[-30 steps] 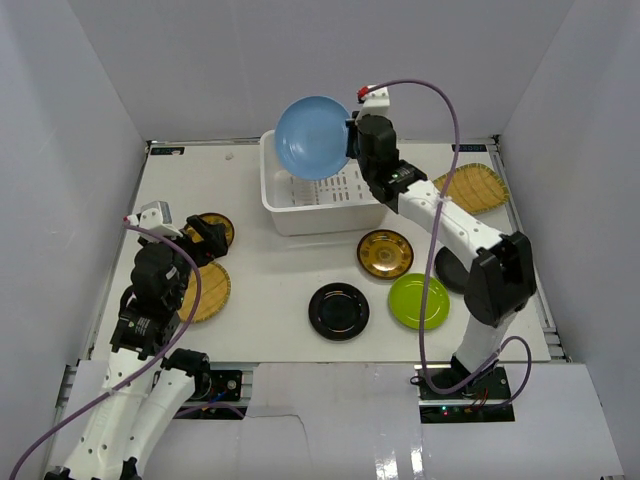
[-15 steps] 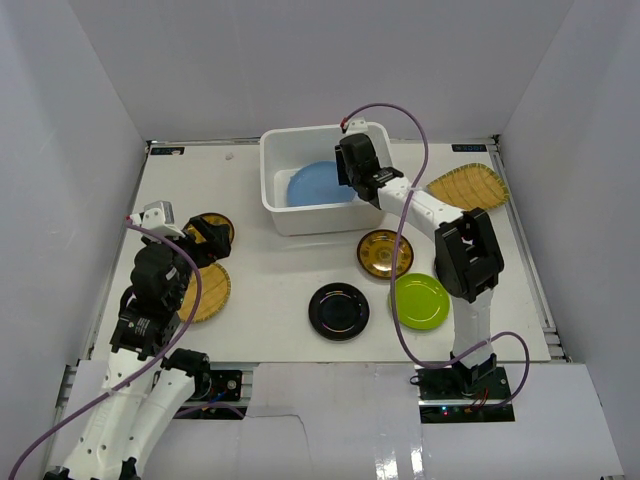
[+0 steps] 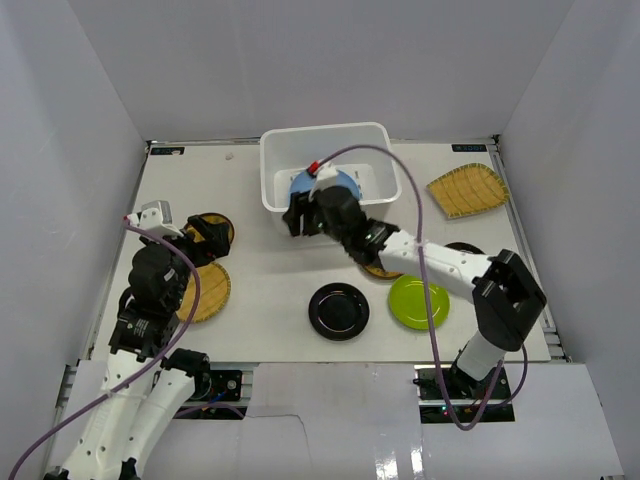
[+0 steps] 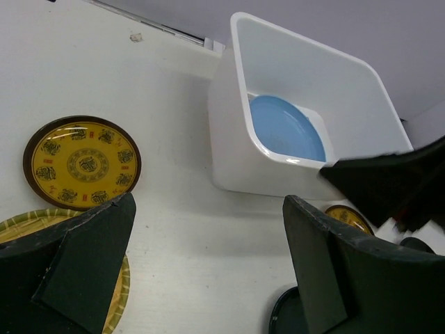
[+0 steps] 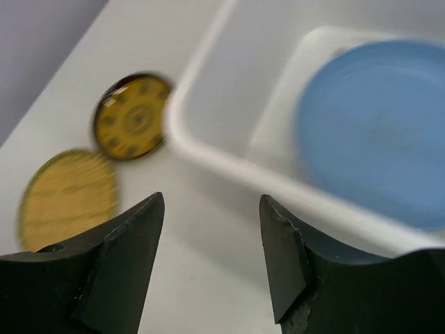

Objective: Place the plates into the plastic bin on the countertop

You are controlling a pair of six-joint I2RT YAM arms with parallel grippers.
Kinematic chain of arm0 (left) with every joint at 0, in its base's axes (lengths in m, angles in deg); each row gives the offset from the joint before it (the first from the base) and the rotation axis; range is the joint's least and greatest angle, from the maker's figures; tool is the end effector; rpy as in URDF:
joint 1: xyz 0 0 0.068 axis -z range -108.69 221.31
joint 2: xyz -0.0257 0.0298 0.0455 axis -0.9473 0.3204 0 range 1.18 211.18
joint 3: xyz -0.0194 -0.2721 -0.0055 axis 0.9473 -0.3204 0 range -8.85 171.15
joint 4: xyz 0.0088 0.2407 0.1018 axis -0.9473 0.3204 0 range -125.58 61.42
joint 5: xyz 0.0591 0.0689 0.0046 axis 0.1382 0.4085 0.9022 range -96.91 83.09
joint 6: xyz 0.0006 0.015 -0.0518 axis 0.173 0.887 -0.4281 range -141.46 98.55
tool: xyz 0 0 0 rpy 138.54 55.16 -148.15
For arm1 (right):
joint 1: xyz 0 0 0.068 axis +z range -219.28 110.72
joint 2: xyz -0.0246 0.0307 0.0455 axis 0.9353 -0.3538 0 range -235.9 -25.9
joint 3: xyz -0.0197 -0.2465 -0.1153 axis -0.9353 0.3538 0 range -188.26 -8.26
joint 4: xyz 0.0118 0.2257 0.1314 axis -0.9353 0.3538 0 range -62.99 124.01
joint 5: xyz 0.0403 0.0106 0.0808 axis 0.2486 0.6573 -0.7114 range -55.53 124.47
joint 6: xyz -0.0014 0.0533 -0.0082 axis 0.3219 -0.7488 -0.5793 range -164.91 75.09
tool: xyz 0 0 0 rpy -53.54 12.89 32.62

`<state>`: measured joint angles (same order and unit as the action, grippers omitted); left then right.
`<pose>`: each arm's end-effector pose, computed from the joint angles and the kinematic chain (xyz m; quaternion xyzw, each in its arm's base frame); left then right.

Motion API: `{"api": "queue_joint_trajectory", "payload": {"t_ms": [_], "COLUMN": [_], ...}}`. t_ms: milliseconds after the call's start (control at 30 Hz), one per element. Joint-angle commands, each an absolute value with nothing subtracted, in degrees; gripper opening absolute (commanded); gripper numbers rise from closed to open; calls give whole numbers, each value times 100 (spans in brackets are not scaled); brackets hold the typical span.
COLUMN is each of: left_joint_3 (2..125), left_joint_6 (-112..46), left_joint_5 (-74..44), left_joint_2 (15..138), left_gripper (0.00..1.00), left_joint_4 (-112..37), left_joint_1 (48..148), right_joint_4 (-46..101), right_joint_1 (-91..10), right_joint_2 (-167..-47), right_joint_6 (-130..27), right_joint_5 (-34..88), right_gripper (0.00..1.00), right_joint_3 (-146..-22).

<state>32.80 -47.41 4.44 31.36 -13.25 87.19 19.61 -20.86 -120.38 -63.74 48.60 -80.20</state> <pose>0.1239 -0.0280 0.3332 -0.1301 0.7585 -0.1551 0.6194 0.2685 0.2894 0.3099 -0.1290 0.7811 0.2527 0.5563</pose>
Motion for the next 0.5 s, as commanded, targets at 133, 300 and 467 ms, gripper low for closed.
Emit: {"api": "queue_joint_trajectory", "payload": {"t_ms": [133,300,467], "left_joint_3": [3817,3748,3325], "left_joint_6": [-4624,-4580,-4492], "left_joint_5": [627,759,804], "left_joint_2": [2843,2554,2439], "left_gripper": [98,98,98], "left_joint_4": [-1317,-1465,-1563], "left_joint_1": [8731,8748,8783], "right_joint_4": [618,-145,-840], "right_joint_1": [-425,-293,-161], "right_joint_2": [-13117,-14182,-14902], "right_joint_6": [-7953,-9077,-10246], "right_joint_5": [4328,3623,3579], "right_gripper": [64,66,65], "right_joint_3": [-7592,-8111,-8085]}}
